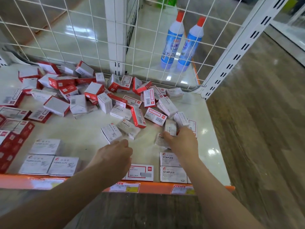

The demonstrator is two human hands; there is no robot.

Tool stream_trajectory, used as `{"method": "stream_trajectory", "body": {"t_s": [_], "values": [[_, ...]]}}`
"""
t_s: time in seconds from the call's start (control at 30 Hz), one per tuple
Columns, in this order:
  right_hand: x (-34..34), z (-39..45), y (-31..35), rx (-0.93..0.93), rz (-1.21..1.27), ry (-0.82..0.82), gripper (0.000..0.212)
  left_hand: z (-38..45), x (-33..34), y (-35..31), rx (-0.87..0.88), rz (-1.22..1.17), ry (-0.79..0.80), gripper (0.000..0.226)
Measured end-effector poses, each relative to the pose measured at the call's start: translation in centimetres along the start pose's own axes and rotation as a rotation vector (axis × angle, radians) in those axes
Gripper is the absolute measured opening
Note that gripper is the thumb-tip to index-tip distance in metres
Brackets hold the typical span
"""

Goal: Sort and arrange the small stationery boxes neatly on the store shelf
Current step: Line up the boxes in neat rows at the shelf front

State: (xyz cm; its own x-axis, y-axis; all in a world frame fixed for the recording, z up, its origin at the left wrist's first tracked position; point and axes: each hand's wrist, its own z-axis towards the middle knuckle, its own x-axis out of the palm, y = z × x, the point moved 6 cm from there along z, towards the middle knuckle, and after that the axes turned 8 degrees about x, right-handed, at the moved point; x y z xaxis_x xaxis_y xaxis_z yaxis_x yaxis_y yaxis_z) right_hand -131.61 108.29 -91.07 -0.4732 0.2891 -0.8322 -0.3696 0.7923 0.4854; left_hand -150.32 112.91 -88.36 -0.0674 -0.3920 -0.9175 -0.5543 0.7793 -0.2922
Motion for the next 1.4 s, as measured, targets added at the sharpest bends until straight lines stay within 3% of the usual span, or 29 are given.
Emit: {"method": "stream_trajectory", "body": {"t_s": [0.13,0.33,0.63,0.8,0.9,1.1,1.23,1.4], "values": [[-1.7,-0.8,-0.4,0.000,0.056,0.012,0.018,-0.2,0.1,0.1,0.005,-0.009,-0.007,0.030],[-3.5,-2.7,-0.6,-0.069,0.168,0.004,0.019,-0.3,-0.2,0.8,-0.076,-0.128,-0.080,0.033],[-1.6,-8.2,2.4,-0.277,0.186,0.209,0.033,-0.1,-0.7,1.2,-0.326,-0.965,-0.281,0.027],[-0.8,-9.3,2.8,-0.317,0.132,0.280,0.038,-0.7,-0.3,1.8,-0.454,-1.200,-0.328,0.019],[-0.3,-9.1,2.4,-0.313,0.128,0.370,0.040,-0.8,-0.2,2.0,-0.426,-1.122,-0.295,0.021],[-1.1,-8.4,3.1,-0.361,0.211,0.378,0.029,-0.3,0.0,0.6,-0.250,-0.688,-0.099,0.021],[-1.1,-8.2,3.6,-0.376,0.274,0.405,0.016,-0.3,0.4,0.3,-0.224,-0.746,-0.068,0.017],[-1.8,-7.5,2.8,-0.217,0.506,0.260,0.014,-0.3,0.8,0.8,-0.278,-0.902,-0.083,0.015]]}}
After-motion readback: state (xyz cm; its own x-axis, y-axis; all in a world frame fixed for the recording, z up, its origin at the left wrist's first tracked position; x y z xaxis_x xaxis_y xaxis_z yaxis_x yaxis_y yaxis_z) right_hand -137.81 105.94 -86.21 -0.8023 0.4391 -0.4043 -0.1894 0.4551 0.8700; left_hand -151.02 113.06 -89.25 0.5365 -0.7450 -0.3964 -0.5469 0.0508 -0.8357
